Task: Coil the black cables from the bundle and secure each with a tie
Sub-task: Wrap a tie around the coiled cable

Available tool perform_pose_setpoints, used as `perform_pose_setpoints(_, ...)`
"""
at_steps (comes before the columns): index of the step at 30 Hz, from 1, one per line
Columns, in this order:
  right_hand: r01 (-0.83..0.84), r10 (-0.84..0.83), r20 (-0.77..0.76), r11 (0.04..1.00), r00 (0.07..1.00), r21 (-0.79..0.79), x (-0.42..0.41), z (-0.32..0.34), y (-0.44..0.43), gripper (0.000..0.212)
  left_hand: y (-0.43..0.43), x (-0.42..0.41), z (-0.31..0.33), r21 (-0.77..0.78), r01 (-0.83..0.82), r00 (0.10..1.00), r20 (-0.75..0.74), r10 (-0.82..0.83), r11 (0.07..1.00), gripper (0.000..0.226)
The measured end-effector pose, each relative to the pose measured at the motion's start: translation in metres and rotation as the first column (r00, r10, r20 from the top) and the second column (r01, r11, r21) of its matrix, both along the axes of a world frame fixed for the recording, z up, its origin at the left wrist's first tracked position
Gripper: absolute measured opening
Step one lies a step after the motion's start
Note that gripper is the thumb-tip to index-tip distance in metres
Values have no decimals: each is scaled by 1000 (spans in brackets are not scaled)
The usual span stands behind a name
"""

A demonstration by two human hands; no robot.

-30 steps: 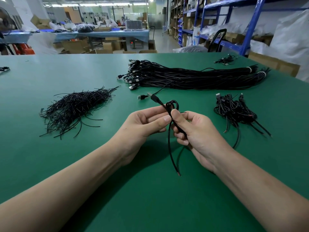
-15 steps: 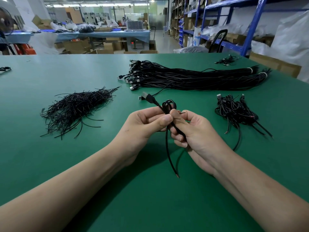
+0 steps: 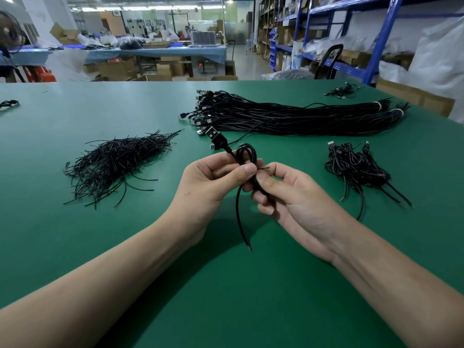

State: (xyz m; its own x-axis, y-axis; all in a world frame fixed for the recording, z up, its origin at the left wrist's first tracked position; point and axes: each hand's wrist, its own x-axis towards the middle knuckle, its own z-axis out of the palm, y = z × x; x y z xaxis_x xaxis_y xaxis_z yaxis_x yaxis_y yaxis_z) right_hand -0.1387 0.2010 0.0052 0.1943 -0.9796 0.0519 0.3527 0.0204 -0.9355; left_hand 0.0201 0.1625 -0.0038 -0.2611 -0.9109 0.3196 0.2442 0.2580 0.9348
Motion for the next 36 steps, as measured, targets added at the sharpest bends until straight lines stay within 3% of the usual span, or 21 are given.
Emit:
perform_pose_setpoints(3,58,-58,-34,998,998,-19,1,-3,-1,4,1,0,2,5,-21,1000,-4,21,1000,26)
perform_pose_setpoints(15,214,-222,-98,973,970,-91,2,-6,-3,27,5,-4,4,21,8,1000,-24,-8,1000,26)
perform_pose_setpoints(18,250,-278,-187,955,942,-162,1,-5,-3,17,4,-5,5,40,-13,1000,-28,14,999,28)
perform_pose_setpoints(20,277,-359,-306,919,882,-281,0,-4,-2,13,3,-4,5,60,-30,999,-27,32,998,27)
perform_pose_setpoints(24,275,-587,-501,779,636,-563,-5,-1,0,19,0,-2,6,92,-67,998,-9,68,993,26)
perform_pose_setpoints(31,101,-777,-471,555,418,-826,-13,3,1,7,3,0,3,138,-9,999,51,2,990,19)
perform_pose_setpoints(36,-4,-825,-469,493,315,-870,-15,4,2,11,2,3,1,162,64,994,82,-78,985,21)
